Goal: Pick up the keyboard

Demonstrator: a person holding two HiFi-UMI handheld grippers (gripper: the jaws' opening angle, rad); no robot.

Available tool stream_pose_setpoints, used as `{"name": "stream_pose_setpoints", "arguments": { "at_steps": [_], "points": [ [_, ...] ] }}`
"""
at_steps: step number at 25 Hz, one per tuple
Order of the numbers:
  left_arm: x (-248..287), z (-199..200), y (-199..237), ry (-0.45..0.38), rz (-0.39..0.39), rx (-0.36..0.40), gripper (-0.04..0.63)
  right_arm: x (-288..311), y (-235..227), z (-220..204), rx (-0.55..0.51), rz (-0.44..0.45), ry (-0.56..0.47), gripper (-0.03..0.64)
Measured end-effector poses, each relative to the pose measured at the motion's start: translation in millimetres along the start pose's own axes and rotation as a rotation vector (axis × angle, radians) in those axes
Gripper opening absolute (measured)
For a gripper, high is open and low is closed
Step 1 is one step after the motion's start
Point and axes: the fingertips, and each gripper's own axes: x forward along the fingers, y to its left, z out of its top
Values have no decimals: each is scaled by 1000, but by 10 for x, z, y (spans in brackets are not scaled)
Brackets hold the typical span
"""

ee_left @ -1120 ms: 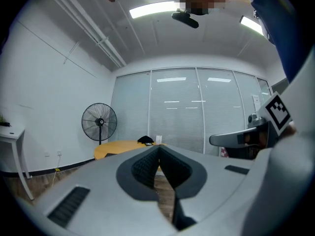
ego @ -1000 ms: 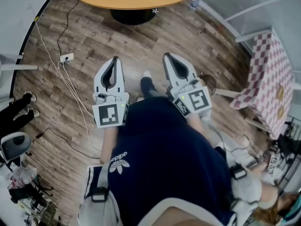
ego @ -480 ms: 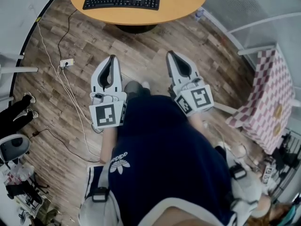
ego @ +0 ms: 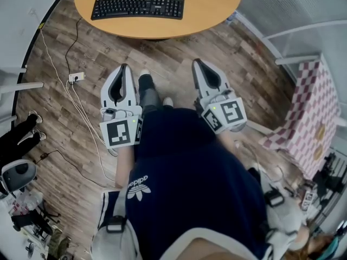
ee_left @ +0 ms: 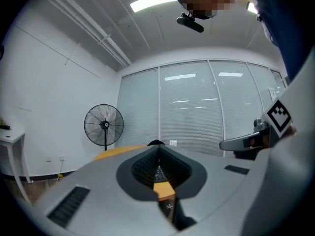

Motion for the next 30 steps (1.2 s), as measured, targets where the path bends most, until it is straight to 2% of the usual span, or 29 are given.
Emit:
{"name": "stream_pose_setpoints", "arguments": {
  "at_steps": [8,17,24,30],
  "points": [
    [765,102,611,8,-33,-7,3,850,-192,155,43,-50,-1,3],
    [1711,117,1562,32,-126,7,3,1956,-317,369,58,-173,-23,3],
    [1947,38,1800,53,-166,16,3,2196,-290,346,63,-213,-22,3],
    [1976,-20,1830,74,-183,5,3,2209,-276,366,66,-231,-15,3]
  ]
}}
